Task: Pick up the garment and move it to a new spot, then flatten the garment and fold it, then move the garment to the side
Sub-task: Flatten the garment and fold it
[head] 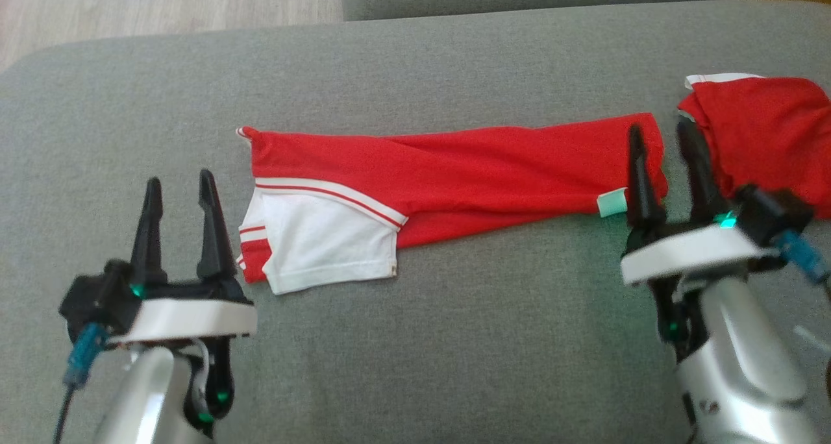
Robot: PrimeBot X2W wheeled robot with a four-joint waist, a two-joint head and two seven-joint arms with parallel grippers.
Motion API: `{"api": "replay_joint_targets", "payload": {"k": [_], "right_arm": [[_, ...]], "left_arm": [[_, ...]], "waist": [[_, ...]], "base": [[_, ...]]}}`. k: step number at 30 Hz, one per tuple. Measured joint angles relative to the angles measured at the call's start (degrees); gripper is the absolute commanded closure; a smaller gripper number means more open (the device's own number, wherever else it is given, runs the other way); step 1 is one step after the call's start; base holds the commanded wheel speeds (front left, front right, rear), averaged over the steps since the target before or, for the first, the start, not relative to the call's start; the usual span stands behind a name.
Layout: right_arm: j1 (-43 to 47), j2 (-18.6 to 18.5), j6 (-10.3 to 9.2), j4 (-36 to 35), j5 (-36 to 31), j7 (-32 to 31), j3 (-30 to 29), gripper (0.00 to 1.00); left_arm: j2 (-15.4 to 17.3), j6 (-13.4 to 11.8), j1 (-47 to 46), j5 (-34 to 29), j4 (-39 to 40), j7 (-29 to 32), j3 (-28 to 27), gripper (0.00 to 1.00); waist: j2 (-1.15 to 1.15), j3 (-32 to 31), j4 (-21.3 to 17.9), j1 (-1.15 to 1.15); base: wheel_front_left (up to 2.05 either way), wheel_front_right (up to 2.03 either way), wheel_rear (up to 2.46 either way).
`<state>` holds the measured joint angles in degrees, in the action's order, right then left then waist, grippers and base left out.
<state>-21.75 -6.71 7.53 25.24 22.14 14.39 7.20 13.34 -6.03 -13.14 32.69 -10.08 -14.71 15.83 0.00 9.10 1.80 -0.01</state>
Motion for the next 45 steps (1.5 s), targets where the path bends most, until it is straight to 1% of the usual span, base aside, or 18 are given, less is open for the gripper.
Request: {"api": "replay_joint_targets", "payload": {"k": [1,4,9,11,15,20,23,27,28,32,33,34,37,39,43,45], "right_arm": [[1.6,0.9,0.00,-1.0,-1.6,0.0,-0.4,0.00],[3.9,2.1,0.00,-3.4,-4.7,0.0,-2.1,0.00],[3.6,2.7,0.00,-3.8,-7.6,0.0,-4.5,0.00],[3.2,2.8,0.00,-1.7,-9.3,0.0,-7.0,0.00],[0.6,2.8,0.00,4.7,-13.1,-2.3,-12.8,0.00],[-4.4,3.3,0.00,13.0,-17.7,-3.4,-19.9,0.00],[-6.7,3.3,0.00,18.8,-18.2,-3.8,-22.8,0.00],[-9.7,3.1,0.00,25.4,-16.2,-2.9,-22.9,0.00],[-10.7,3.0,0.00,26.7,-15.7,-2.7,-22.6,0.00],[-13.9,2.7,0.00,31.5,-13.6,-1.7,-20.0,0.00],[-14.3,2.6,0.00,32.4,-12.9,-1.4,-19.4,0.58],[-14.7,2.5,0.00,33.2,-12.4,-1.1,-18.6,1.00],[-15.3,2.6,0.00,34.7,-11.9,-0.5,-17.1,1.00],[-15.3,3.0,0.00,34.9,-12.1,-0.2,-17.4,1.00],[-14.9,3.2,0.00,34.5,-14.7,-0.2,-21.5,1.00],[-14.3,2.8,0.00,32.5,-16.2,-0.2,-24.7,1.00]], "left_arm": [[-1.0,0.8,0.8,-1.7,0.1,0.0,-1.2,0.00],[-4.1,3.3,2.5,-5.2,0.1,0.0,-4.4,0.00],[-6.7,7.6,2.8,-9.8,-1.3,0.0,-7.2,0.00],[-7.4,9.0,2.6,-11.1,-2.2,0.0,-8.1,0.00],[-8.6,10.9,0.9,-12.7,-3.4,0.0,-8.8,0.00],[-9.8,12.1,-0.7,-14.1,-5.3,0.0,-8.7,0.00],[-10.2,12.6,-0.8,-14.2,-6.4,0.0,-8.7,0.00],[-10.4,12.8,-1.5,-14.5,-6.8,0.0,-8.8,0.00],[-10.4,13.1,-1.9,-14.6,-6.9,0.0,-8.9,0.00],[-10.6,13.2,-2.8,-15.0,-7.3,0.0,-9.3,0.00],[-10.6,13.2,-2.9,-15.2,-7.4,0.0,-9.5,0.00],[-10.6,13.2,-2.9,-15.3,-7.5,0.0,-9.6,0.00],[-10.7,13.2,-2.9,-15.6,-7.6,0.0,-10.0,0.00],[-10.7,13.2,-2.8,-15.6,-7.7,0.0,-10.2,0.00],[-10.8,13.2,-2.8,-16.1,-7.9,0.0,-10.4,0.00],[-10.8,13.2,-2.7,-16.1,-8.0,0.0,-10.4,0.00]], "waist": [[0.00,0.1,-0.1,0.00],[0.00,0.4,0.2,0.00],[0.00,1.4,1.1,0.01],[0.00,2.0,1.5,0.01],[0.00,3.7,2.4,0.01],[0.00,5.9,3.6,0.02],[0.00,7.0,4.3,0.02],[0.00,7.9,4.9,0.01],[0.00,8.0,5.0,0.01],[0.00,7.9,4.8,0.01],[0.00,7.8,4.7,0.01],[0.00,7.7,4.5,0.01],[0.00,7.1,4.0,0.01],[0.00,6.6,3.6,0.01],[0.00,5.5,2.8,0.01],[0.00,4.8,2.6,0.01]], "base": [[0.00,0.00,0.00],[0.00,0.00,0.00],[0.00,0.00,0.00],[0.00,0.00,0.00],[0.00,0.00,0.00],[0.00,0.00,0.00],[0.00,0.00,0.00],[0.00,0.00,0.00],[0.00,0.00,0.00],[0.00,0.00,0.00],[0.00,0.00,0.00],[0.00,0.00,0.00],[0.00,0.00,0.00],[0.00,0.00,0.00],[0.00,0.00,0.00],[0.00,0.00,0.00]]}}
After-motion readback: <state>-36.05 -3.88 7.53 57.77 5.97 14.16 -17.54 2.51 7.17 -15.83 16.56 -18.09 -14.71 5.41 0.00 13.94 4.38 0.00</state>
